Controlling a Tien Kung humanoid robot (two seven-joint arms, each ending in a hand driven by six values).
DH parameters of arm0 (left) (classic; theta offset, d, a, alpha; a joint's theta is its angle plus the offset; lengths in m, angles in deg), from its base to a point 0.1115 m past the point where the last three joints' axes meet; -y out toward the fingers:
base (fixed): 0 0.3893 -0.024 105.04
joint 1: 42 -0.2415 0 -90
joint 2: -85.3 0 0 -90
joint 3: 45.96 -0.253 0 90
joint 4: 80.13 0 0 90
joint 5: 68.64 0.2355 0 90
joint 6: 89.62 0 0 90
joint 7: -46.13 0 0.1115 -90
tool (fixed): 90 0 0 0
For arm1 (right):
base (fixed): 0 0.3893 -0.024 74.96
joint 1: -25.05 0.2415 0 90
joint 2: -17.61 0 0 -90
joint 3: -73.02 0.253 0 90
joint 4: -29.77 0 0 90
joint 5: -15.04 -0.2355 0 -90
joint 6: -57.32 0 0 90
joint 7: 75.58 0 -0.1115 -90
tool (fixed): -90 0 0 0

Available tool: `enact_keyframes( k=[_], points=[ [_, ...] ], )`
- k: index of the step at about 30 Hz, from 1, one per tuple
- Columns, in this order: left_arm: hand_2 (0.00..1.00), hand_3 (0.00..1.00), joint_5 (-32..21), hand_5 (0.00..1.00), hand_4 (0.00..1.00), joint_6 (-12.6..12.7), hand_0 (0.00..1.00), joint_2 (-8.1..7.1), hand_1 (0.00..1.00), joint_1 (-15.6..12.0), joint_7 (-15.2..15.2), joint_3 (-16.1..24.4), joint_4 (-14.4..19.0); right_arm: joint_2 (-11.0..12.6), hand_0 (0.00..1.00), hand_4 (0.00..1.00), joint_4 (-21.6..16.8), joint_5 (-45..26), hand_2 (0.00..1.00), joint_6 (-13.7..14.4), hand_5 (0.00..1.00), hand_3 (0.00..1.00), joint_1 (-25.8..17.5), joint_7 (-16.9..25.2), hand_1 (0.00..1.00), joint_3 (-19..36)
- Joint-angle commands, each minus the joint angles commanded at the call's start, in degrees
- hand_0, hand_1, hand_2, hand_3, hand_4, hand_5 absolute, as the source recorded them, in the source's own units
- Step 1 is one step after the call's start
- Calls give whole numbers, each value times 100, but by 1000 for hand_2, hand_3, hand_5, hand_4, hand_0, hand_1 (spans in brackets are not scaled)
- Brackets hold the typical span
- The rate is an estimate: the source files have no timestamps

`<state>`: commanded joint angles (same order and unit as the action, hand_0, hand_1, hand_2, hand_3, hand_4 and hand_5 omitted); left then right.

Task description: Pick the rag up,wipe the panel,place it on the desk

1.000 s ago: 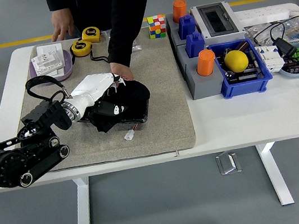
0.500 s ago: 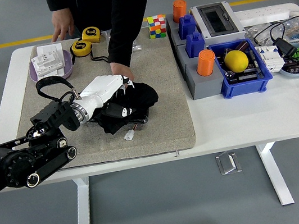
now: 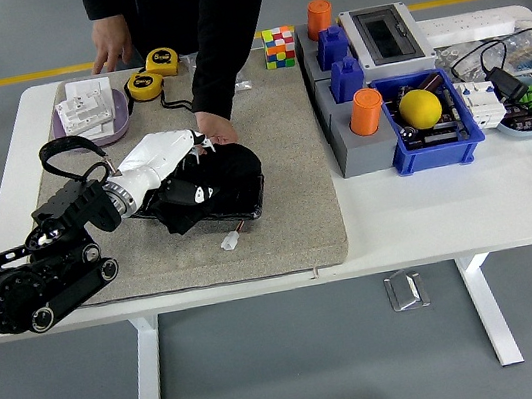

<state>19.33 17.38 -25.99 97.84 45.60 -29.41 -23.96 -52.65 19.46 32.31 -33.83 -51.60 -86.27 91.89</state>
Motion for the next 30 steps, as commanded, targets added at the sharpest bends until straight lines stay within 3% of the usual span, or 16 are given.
enact_keyframes(
  k=[7,30],
  points=[
    [338,555,42,8,713,67,260,-207,193,-47,-6,39,-58,-24,780,998,0,-3,721,-6,536,671,-23,1,727,11],
    [337,555,74,7,711,198,261,-674,192,-317,-36,439,-340,-31,780,998,0,88,721,-18,535,671,-67,-33,726,138]
  ],
)
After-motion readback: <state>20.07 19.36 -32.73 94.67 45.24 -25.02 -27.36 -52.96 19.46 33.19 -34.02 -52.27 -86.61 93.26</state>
